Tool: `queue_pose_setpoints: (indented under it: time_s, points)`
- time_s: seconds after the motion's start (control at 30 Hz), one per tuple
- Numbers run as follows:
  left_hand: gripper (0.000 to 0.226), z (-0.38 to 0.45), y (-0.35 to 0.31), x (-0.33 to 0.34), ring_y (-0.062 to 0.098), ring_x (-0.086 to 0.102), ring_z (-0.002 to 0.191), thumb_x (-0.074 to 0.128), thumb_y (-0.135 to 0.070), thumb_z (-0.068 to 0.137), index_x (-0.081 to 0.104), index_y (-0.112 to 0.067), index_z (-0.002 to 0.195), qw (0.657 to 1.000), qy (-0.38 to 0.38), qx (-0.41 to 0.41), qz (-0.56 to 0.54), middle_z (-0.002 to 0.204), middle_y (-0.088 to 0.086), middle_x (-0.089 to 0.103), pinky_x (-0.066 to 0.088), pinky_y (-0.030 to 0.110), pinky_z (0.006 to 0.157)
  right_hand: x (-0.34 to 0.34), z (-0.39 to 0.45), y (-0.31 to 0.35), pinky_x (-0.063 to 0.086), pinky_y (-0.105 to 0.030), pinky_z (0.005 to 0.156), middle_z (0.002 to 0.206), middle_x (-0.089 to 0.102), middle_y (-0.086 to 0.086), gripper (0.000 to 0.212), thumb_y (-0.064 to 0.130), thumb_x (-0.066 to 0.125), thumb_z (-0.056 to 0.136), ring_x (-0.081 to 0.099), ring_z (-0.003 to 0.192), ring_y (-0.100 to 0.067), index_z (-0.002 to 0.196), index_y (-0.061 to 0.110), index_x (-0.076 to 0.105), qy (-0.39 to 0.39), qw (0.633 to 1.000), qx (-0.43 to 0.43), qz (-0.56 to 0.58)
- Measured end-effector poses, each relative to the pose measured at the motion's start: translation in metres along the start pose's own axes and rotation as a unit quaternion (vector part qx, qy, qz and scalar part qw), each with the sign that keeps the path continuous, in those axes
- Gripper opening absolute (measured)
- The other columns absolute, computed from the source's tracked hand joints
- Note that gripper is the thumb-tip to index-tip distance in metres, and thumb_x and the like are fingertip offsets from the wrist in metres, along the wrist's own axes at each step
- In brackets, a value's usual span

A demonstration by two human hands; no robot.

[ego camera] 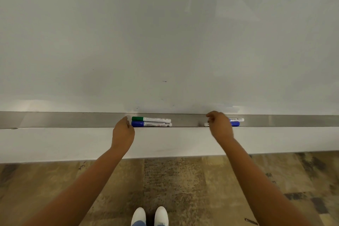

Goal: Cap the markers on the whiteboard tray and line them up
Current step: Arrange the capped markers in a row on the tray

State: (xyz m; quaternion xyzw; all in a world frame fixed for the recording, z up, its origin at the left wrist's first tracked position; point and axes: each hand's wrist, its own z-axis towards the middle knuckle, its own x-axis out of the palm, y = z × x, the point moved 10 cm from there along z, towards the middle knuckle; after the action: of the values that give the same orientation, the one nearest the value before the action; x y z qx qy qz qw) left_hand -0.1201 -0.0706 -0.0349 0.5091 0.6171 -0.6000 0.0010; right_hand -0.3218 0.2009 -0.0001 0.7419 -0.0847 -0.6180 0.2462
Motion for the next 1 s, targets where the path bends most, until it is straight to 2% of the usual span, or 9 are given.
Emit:
queue_pose_setpoints:
  time_s: [0.13,0.27,0.4,0.6,0.9,1.0]
  points:
    - [0.038,0.003,0.004,-0.001,0.037,0.047,0.120,0.031,-0.011,0.096,0.037,0.001,0.131,1.000,0.007,-0.017,-0.002,0.134,0.023,0.047,0.037,0.042,0.102,-0.034,0.015,-0.051,0.048,-0.041,0.085,0.120,0.056,-0.020,0.034,-0.002,0.046,0.086,0.056,0.105,-0.036,0.115,0.010,0.060,-0.046,0.994,0.058,-0.085]
    - [0.039,0.003,0.007,0.000,0.035,0.044,0.123,0.032,-0.013,0.096,0.037,0.001,0.132,0.999,0.019,-0.026,-0.009,0.136,0.022,0.046,0.035,0.040,0.105,-0.040,0.016,-0.097,0.042,-0.045,0.092,0.122,0.053,-0.017,0.035,0.016,0.041,0.092,0.054,0.107,-0.038,0.126,0.022,0.050,-0.009,0.975,0.141,-0.172]
    - [0.039,0.004,0.007,-0.001,0.035,0.043,0.124,0.032,-0.012,0.096,0.036,0.000,0.132,0.999,0.016,-0.027,-0.012,0.137,0.022,0.045,0.035,0.041,0.105,-0.036,0.016,-0.101,0.038,-0.048,0.096,0.121,0.055,-0.014,0.035,0.032,0.036,0.096,0.054,0.107,-0.038,0.129,0.028,0.047,-0.004,0.972,0.111,-0.209]
    - [0.038,0.002,0.005,-0.001,0.036,0.046,0.120,0.032,-0.012,0.096,0.037,0.001,0.131,0.999,0.011,-0.031,-0.009,0.134,0.023,0.048,0.038,0.041,0.102,-0.026,0.008,-0.081,0.037,-0.047,0.093,0.113,0.058,-0.013,0.030,0.032,0.041,0.095,0.053,0.104,-0.033,0.123,0.024,0.048,-0.029,0.969,0.097,-0.227]
    - [0.038,0.002,0.006,-0.003,0.035,0.044,0.122,0.032,-0.012,0.096,0.037,0.000,0.131,0.999,0.012,-0.041,-0.021,0.136,0.022,0.046,0.037,0.041,0.102,-0.006,-0.001,-0.053,0.036,-0.044,0.090,0.114,0.060,-0.011,0.028,0.034,0.043,0.094,0.053,0.105,-0.030,0.119,0.021,0.049,-0.033,0.974,0.074,-0.210]
    - [0.037,0.001,0.006,-0.004,0.035,0.045,0.121,0.033,-0.011,0.095,0.039,0.000,0.130,0.999,0.013,-0.041,-0.024,0.134,0.022,0.048,0.039,0.041,0.100,-0.008,-0.002,-0.039,0.036,-0.043,0.090,0.118,0.058,-0.008,0.027,0.034,0.045,0.093,0.051,0.108,-0.029,0.117,0.024,0.054,-0.040,0.975,0.028,-0.215]
